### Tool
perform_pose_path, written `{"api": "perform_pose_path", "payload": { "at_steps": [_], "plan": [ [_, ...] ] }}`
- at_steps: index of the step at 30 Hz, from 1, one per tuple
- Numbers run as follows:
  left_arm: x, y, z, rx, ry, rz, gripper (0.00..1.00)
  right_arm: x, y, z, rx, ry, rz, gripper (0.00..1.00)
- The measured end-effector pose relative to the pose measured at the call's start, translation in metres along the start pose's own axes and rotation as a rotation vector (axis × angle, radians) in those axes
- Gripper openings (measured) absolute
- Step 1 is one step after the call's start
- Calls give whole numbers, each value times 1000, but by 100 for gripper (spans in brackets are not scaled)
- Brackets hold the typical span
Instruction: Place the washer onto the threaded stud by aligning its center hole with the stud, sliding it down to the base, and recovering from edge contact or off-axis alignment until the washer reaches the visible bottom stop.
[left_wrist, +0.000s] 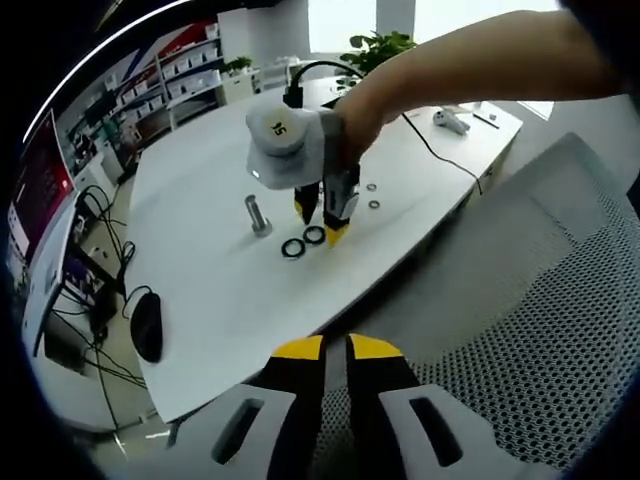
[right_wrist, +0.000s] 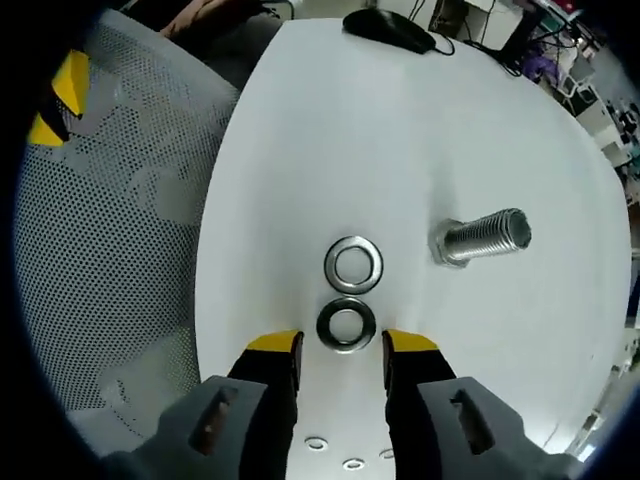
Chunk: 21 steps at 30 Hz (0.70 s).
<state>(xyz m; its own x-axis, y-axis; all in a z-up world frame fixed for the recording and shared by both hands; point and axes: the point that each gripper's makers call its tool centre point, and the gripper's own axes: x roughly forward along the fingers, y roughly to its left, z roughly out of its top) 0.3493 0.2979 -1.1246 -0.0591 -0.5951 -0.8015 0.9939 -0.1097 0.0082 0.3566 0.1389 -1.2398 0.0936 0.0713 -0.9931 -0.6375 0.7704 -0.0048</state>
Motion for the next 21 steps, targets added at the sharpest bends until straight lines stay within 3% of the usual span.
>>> {"api": "perform_pose_path", "payload": {
  "at_steps": [5, 12, 21],
  "plan": [
    [0, 0, 0, 3, -1, -2, 6, 0, -4, 1, 20, 29, 2, 34],
    [0, 0, 0, 3, -3, 0, 6, 0, -5, 1, 54, 6, -2, 32],
    [-1, 1, 0, 2, -4, 6, 7, 1, -6, 1, 31, -8, -9, 30]
  ]
}}
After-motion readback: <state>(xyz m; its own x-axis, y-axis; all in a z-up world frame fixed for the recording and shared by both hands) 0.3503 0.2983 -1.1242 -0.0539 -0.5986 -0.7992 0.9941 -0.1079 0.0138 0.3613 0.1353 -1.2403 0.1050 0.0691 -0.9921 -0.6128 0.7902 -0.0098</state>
